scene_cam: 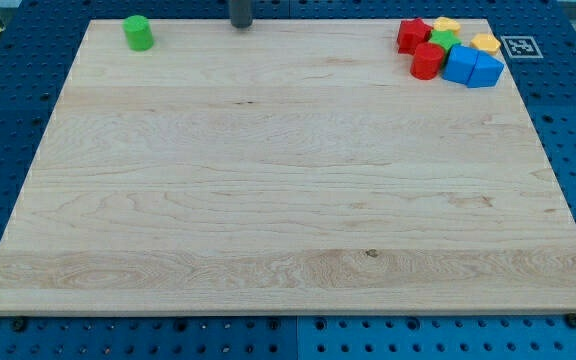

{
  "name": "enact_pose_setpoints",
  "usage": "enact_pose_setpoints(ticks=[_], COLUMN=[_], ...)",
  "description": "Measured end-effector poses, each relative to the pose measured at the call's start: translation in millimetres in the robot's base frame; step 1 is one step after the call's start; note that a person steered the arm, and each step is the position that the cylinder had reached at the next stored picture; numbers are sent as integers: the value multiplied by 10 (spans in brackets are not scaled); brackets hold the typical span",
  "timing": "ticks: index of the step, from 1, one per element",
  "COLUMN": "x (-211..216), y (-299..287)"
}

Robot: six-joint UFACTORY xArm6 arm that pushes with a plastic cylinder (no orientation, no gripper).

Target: Move the yellow heart into the blue blocks

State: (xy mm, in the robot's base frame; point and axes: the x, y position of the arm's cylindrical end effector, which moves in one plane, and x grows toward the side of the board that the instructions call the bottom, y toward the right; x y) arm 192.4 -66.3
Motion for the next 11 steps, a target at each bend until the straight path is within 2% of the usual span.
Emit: enact_pose_setpoints(ticks=[2, 5, 6, 7, 9, 11], x=[4, 40, 328, 547, 547, 783], y=[810, 2725, 3289, 3577, 3677, 3187])
